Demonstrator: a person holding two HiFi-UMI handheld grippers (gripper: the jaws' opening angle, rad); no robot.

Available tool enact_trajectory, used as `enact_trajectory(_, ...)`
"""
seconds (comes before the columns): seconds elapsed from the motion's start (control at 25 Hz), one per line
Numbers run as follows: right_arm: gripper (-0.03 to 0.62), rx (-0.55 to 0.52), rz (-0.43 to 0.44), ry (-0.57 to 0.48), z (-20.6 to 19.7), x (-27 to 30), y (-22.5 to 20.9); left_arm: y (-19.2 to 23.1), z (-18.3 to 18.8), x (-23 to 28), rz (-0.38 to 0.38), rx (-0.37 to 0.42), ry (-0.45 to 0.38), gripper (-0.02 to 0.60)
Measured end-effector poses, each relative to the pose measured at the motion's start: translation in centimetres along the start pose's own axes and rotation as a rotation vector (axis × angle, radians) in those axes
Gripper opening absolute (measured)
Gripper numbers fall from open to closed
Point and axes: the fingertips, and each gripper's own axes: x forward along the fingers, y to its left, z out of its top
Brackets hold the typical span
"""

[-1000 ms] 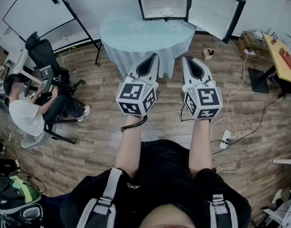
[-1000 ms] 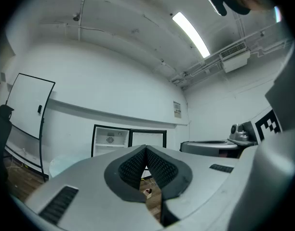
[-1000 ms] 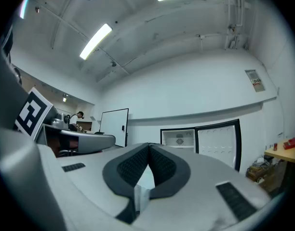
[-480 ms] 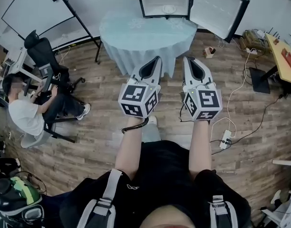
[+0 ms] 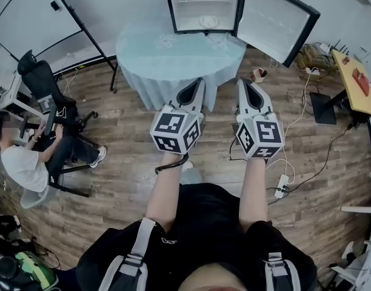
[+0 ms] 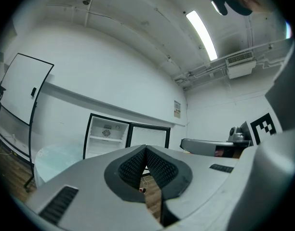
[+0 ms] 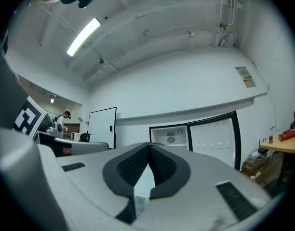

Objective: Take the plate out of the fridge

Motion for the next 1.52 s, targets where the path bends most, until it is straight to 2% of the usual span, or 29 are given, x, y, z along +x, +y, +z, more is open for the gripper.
enact_trajectory(0.12, 0.0, 0.0, 0.002, 0.009, 0.0, 3.5, 0.1, 2.8, 1.4, 2.1, -0.013, -0.032, -0.04, 0.0)
enact_trajectory(0.24, 0.0, 0.012, 0.008, 0.02, -0.5, 7.0, 0.7, 5.9, 2.0, 3.6, -0.004, -0.037, -0.04, 0.0)
enact_trajectory(0.4, 0.0, 0.027, 0.033, 0.039, -1.4, 12.1, 3.3, 11.3, 2.3, 4.4, 0.025, -0.042, -0.022, 0.0)
enact_trajectory(0.56, 0.0, 0.005, 0.069, 0.039, -1.2, 16.7, 5.9, 16.2, 4.1, 4.8, 0.038, -0.059, -0.072, 0.0)
enact_trajectory(0.72, 0.0, -0.007, 0.057, 0.058, -2.1, 19.2, 6.9, 20.0, 4.6, 5.2, 0.049, -0.076, -0.089, 0.0)
enact_trajectory(1.0, 0.0, -0.022, -0.008, 0.076, -2.4, 20.8, 4.6, 20.8, 3.8, 8.3, -0.004, -0.118, -0.07, 0.0)
enact_trajectory(1.2, 0.0, -0.002, -0.029, 0.094, -4.2, 22.6, 2.2, 20.8, 2.7, 11.6, -0.034, -0.113, -0.045, 0.0)
enact_trajectory(1.52, 0.0, 0.118, 0.038, 0.071, -6.2, 29.7, -0.8, 23.0, 1.5, 17.7, 0.005, -0.051, 0.033, 0.0)
